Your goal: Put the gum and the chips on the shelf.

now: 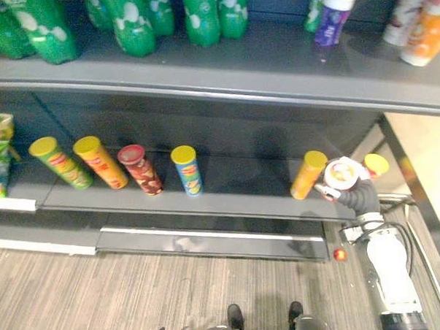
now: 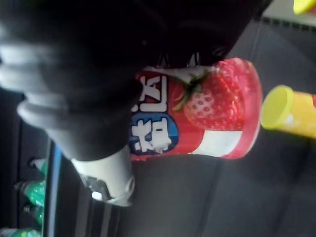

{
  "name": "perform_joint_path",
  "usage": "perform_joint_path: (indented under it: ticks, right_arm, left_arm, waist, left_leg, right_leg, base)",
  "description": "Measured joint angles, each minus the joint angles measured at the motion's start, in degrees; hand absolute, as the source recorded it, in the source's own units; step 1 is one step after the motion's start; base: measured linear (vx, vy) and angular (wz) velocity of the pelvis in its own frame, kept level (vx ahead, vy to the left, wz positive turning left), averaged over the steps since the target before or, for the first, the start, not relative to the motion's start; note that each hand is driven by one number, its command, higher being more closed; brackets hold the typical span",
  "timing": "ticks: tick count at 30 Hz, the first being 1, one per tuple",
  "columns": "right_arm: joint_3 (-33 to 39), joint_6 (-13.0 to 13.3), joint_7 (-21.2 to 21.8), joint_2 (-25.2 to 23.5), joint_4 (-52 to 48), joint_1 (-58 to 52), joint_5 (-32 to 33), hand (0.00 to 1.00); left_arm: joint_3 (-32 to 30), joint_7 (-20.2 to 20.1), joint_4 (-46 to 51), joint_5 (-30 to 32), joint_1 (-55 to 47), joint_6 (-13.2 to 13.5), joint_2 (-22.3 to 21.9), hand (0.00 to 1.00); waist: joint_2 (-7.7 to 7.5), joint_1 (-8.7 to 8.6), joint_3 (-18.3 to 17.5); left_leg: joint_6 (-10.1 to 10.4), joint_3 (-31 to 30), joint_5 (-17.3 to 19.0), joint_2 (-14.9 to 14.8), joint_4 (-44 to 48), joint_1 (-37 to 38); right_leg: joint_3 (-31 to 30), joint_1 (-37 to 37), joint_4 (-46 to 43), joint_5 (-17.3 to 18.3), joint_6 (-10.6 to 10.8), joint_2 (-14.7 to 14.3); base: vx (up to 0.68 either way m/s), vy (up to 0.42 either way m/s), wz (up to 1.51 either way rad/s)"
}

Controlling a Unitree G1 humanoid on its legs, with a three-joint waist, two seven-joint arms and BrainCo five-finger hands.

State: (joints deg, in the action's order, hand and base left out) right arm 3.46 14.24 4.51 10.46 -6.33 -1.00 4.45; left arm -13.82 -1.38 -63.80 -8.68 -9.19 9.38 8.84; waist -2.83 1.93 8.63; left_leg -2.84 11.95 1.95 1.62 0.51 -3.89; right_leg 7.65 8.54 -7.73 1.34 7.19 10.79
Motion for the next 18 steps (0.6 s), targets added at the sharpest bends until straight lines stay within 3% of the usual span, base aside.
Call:
perform_joint_path:
  ticks: [2, 7, 10, 18]
  right_arm:
    - [0.0, 0.0, 1.0, -0.3, 0.0, -0.3, 0.3, 1.00]
    - [0.1, 0.0, 1.5, -0.3, 0.0, -1.6, 1.2, 1.00]
    - [0.1, 0.0, 1.3, -0.3, -0.2, -2.6, 1.2, 1.00]
    - [-2.0, 0.0, 0.8, -2.0, -0.2, -3.4, 1.1, 1.00]
  left_arm:
    - [-0.2, -0.1, -0.1, -0.1, -0.2, 0.0, 0.1, 0.00]
    - [-1.1, -1.0, -0.6, 0.0, 0.4, 0.0, -1.9, 0.00]
    - [-1.2, -1.0, -1.1, 0.3, 0.6, 0.0, -2.1, 0.00]
    - [-1.0, -1.1, -1.3, 1.4, 0.8, -0.1, -1.9, 0.00]
  waist:
    - [-0.78, 0.09, -0.5]
    - [-0.13, -0.44, -0.7]
    - [0.11, -0.80, -0.9]
    - [0.19, -1.65, -3.1]
  left_leg:
    - [1.1, -1.3, -0.4, 0.0, -0.5, -0.1]
    - [4.6, -1.6, -3.2, -3.5, -6.3, 1.2]
    - [5.1, -1.2, -3.0, -4.6, -6.3, 1.5]
    - [5.5, 1.9, -2.5, -4.1, -6.3, 3.2]
  right_leg:
    - [1.5, -2.4, 4.0, -3.0, -0.2, -0.5]
    - [3.0, -2.7, 7.1, -2.8, -0.4, -4.4]
    - [3.0, -3.0, 7.1, -2.7, -0.6, -5.4]
    - [0.7, -4.0, 8.2, -2.7, -0.7, -5.2]
  base:
    - [0.15, -0.164, 0.30]
    - [0.10, -0.197, -0.01]
    - [0.06, -0.100, -0.07]
    - [-0.01, 0.004, -0.16]
